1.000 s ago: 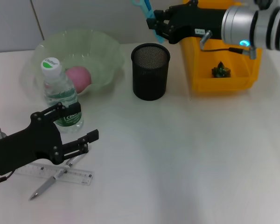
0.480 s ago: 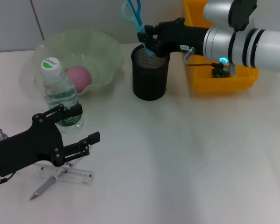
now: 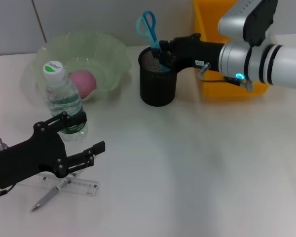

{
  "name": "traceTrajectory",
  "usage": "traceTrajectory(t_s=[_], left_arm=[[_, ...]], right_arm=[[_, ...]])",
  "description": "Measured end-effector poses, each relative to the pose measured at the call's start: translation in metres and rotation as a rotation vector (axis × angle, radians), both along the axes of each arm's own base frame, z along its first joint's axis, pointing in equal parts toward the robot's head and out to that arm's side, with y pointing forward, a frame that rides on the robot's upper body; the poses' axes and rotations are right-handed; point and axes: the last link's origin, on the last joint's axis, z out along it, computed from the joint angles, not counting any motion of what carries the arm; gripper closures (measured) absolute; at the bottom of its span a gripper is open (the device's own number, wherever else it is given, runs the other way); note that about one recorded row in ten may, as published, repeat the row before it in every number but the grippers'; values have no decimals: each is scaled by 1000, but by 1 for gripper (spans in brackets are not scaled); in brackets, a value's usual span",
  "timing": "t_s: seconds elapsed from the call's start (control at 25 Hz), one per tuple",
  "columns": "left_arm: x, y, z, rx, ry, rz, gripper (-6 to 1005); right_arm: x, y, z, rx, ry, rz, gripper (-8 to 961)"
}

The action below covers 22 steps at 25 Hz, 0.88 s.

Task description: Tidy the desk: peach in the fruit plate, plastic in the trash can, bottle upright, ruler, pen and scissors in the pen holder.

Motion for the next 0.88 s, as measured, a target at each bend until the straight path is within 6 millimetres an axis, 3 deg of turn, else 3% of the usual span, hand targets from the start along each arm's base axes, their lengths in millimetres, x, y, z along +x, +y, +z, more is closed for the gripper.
traceTrajectory(t_s=[0.08,0.44,0.56,0.6,0.68,0.8,0.88], left_arm=[[1,1,0,0,0,-4,220],[2,3,1,4,2,-10,224],[1,3,3,11,1,-7,226],[0,1,4,14,-4,-7,226],[1,0,5,14,-8,-10,228],[0,-3,7,9,-18,-16,229],[0,-5,8,0,-27,-16,230]], right_arm=[[1,0,0,2,1,-2,725],[6,-6,14,48,90,-17,534],[5,-15,34,87,177,15,436],[3,-26,52,113,260,43,397],[2,-32,59,116,294,56,320],[0,-63,89,94,376,123,247],[-1,-72,94,85,377,148,212]])
